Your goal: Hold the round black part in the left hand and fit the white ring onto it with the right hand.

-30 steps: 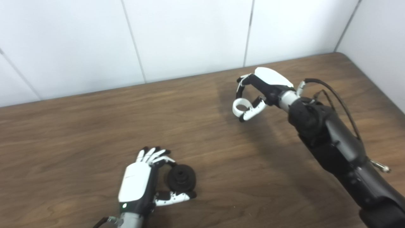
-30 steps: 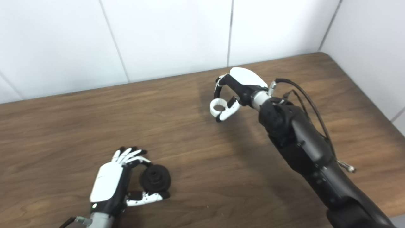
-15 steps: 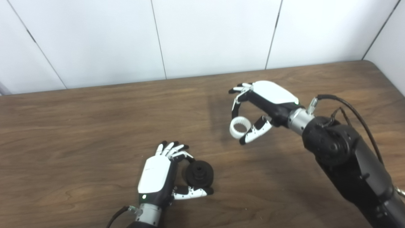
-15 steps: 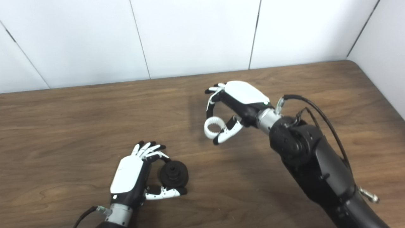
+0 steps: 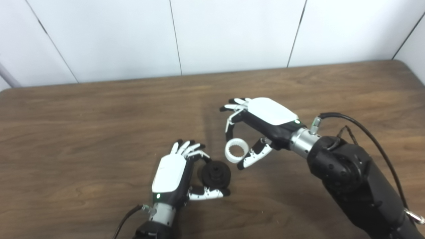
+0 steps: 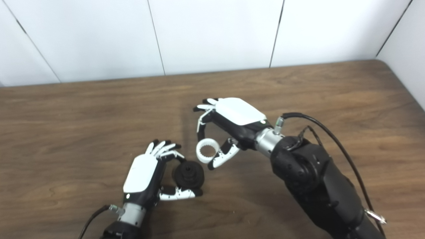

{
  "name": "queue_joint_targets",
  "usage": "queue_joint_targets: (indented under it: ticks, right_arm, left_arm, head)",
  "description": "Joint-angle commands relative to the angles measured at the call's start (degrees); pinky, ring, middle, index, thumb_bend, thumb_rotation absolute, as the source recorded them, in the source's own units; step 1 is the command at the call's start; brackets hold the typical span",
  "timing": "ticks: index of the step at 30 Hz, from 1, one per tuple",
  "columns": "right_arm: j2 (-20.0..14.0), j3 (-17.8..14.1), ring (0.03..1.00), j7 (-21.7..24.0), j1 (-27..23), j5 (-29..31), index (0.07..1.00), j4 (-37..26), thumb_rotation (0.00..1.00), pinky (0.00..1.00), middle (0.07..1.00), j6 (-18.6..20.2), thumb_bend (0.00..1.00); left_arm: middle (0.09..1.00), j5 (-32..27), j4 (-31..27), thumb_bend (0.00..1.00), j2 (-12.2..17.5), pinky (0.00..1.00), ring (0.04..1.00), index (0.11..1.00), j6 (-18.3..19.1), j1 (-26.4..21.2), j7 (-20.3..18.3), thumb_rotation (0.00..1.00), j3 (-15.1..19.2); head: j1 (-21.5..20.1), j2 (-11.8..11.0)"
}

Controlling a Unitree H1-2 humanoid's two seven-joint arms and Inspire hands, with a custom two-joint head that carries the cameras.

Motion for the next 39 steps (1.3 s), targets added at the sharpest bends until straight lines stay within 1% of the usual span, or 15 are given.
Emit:
queue_joint_targets:
  ticks: [1,2,3,11,12,17,18,23,39]
  right_arm:
    - [0.5,0.1,0.977,-0.3,-0.8,-1.4,0.484,-1.5,0.14,1.0,0.907,-2.4,0.52]
    - [0.7,0.3,0.977,-0.3,-0.7,-1.5,0.484,-1.4,0.14,1.0,0.907,-2.8,0.52]
    - [1.1,0.5,0.977,-0.4,-0.4,-1.6,0.484,-1.2,0.14,1.0,0.907,-3.2,0.52]
    - [3.1,1.1,0.992,0.2,0.9,-3.0,0.484,-0.9,0.14,1.0,0.904,-4.9,0.52]
    - [3.2,1.1,0.993,0.3,0.9,-3.1,0.484,-0.8,0.14,1.0,0.903,-5.1,0.52]
    - [3.6,1.1,0.991,1.1,1.3,-3.7,0.485,-0.6,0.14,1.0,0.903,-6.0,0.52]
    - [3.7,1.1,0.99,1.3,1.3,-3.8,0.485,-0.5,0.14,1.0,0.904,-6.0,0.52]
    - [4.1,1.1,0.988,1.8,1.5,-4.4,0.485,0.2,0.14,1.0,0.903,-6.3,0.52]
    - [4.9,-0.1,0.98,1.2,1.2,-4.6,0.485,3.1,0.14,1.0,0.901,-8.3,0.52]
  left_arm:
    - [0.824,1.3,1.4,0.52,0.3,1.0,0.914,0.486,1.6,1.3,-2.7,0.05,-1.2]
    - [0.823,1.3,1.3,0.52,0.2,1.0,0.912,0.486,1.7,1.3,-2.7,0.05,-1.2]
    - [0.823,1.4,1.2,0.52,0.3,1.0,0.912,0.486,1.7,1.3,-2.8,0.05,-1.2]
    - [0.826,1.3,0.8,0.52,0.3,1.0,0.912,0.486,2.1,1.4,-3.3,0.05,-1.2]
    - [0.828,1.3,0.7,0.52,0.3,1.0,0.914,0.486,2.3,1.3,-3.5,0.05,-1.3]
    - [0.824,1.4,0.5,0.52,0.4,1.0,0.912,0.486,2.6,1.2,-3.4,0.05,-1.5]
    - [0.824,1.4,0.4,0.52,0.4,0.99,0.91,0.486,2.7,1.2,-3.4,0.05,-1.5]
    - [0.822,1.5,0.1,0.52,0.4,1.0,0.909,0.486,3.3,1.1,-3.5,0.05,-1.8]
    - [0.823,1.5,-0.2,0.52,0.2,0.99,0.91,0.486,3.7,1.4,-3.4,0.05,-2.3]
  head:
    - [-0.1,0.0]
    - [-0.1,0.0]
    - [0.2,0.5]
    - [0.5,1.0]
    - [0.8,1.5]
    - [0.8,1.5]
    - [1.0,1.9]
    - [1.4,2.0]
    - [1.8,2.5]
